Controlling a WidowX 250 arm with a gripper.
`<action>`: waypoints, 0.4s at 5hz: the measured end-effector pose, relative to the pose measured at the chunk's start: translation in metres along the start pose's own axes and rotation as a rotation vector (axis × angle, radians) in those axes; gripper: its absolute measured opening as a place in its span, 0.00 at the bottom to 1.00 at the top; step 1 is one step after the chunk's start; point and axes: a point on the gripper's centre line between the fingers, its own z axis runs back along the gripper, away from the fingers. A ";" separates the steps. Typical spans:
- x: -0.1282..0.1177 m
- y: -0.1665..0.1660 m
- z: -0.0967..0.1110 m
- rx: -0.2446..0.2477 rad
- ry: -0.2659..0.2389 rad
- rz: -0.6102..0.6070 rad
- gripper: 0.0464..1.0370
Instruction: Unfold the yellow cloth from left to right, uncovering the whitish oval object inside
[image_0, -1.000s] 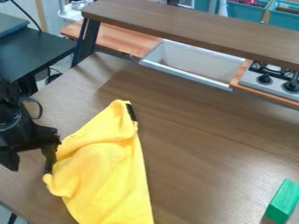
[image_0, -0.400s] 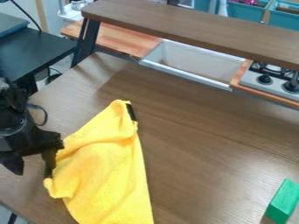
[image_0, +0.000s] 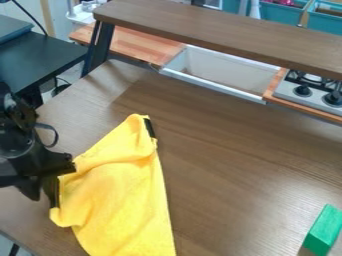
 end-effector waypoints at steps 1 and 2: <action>0.002 -0.003 0.000 -0.009 -0.004 0.004 0.02; 0.001 -0.006 0.000 -0.019 0.000 0.008 0.02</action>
